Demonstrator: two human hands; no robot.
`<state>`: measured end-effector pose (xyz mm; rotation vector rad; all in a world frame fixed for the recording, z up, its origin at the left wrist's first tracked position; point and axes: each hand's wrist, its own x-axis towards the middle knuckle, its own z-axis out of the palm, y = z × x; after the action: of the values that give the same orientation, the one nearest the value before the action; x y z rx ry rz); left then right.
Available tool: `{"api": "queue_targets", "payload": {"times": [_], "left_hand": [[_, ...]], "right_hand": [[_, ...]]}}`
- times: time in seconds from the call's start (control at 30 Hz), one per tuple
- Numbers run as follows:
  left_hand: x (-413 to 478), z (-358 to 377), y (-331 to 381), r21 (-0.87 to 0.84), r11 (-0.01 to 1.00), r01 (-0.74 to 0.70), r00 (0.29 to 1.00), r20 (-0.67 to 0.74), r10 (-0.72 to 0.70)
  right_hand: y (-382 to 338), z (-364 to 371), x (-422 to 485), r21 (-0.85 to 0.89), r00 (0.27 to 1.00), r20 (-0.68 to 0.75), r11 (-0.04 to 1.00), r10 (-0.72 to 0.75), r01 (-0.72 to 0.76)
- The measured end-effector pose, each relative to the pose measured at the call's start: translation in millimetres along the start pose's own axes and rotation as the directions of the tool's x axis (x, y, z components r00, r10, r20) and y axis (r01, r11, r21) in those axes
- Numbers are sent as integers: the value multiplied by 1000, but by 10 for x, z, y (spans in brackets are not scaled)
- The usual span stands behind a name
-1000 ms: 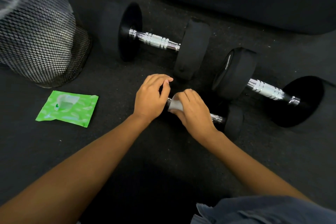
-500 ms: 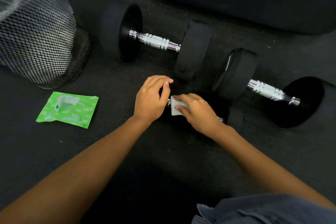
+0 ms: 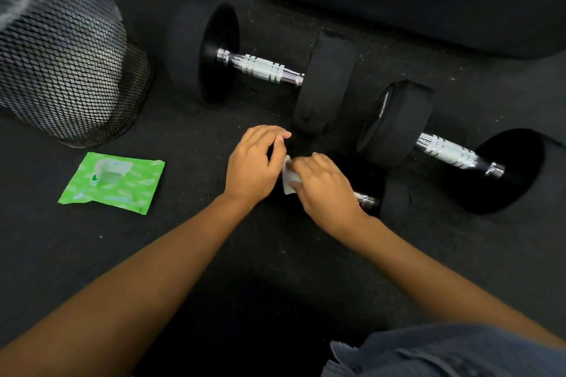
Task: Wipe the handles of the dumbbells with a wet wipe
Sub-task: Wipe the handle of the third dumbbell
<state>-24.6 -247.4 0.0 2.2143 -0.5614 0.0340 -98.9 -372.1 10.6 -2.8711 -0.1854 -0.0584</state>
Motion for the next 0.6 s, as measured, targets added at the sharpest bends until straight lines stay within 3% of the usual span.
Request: {"api": "queue_targets", "payload": {"times": [0.07,0.17,0.23,0.33,0.5,0.6], "left_hand": [[7,0,5,-3,1000,0,1000,5,0],[12,3,12,-5,1000,2,1000,-10,-2],[11,6,12,-7,1000,2,1000,-16,-2],[10,2,7,-8,1000,4,1000,-16,-4],[13,-2,14,5,1000,-1,1000,5,1],[11,-2,13,2,1000,4,1000,3,-4]], "right_hand": [[49,-4,-19,51,1000,8,999,2,-3],[122,-103,-18,223,983,104,960,150,-170],[140,-130,-37,234,971,130,946,199,-225],[54,-98,-23,127,982,99,977,162,-174],[-3,-58,136,276,966,156,930,204,-241],[95,-108,38,202,979,162,967,123,-155]]}}
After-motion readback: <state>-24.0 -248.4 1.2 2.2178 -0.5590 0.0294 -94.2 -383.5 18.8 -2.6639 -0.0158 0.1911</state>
